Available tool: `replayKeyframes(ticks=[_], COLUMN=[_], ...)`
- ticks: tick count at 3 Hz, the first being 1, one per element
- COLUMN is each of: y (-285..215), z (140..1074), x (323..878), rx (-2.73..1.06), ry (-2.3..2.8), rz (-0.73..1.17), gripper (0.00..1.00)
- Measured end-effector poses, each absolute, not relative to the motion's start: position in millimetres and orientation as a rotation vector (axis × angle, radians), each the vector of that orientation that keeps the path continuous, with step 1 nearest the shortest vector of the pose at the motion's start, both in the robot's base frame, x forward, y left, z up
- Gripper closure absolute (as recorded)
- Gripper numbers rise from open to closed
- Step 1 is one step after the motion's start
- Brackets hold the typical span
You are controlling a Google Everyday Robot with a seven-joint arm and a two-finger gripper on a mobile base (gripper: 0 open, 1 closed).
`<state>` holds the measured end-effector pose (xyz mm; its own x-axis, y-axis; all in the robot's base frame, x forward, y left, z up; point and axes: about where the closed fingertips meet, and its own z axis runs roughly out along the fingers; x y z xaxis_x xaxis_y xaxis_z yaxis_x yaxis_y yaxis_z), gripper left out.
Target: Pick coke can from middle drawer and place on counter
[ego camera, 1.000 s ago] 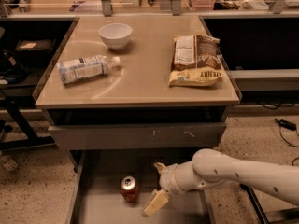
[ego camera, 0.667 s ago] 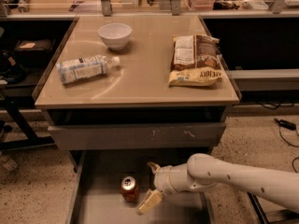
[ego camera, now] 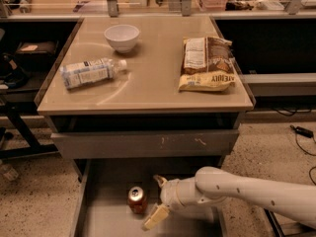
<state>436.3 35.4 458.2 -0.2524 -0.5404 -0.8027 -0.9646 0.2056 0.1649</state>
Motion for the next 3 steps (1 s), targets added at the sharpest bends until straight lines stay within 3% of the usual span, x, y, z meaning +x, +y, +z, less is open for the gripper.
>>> replayKeyframes(ticks=[3], y=[66.5], z=[422.3], x=[459.6], rx=[-1.347], ry=[1.815], rz=[0.899], gripper=[0.00])
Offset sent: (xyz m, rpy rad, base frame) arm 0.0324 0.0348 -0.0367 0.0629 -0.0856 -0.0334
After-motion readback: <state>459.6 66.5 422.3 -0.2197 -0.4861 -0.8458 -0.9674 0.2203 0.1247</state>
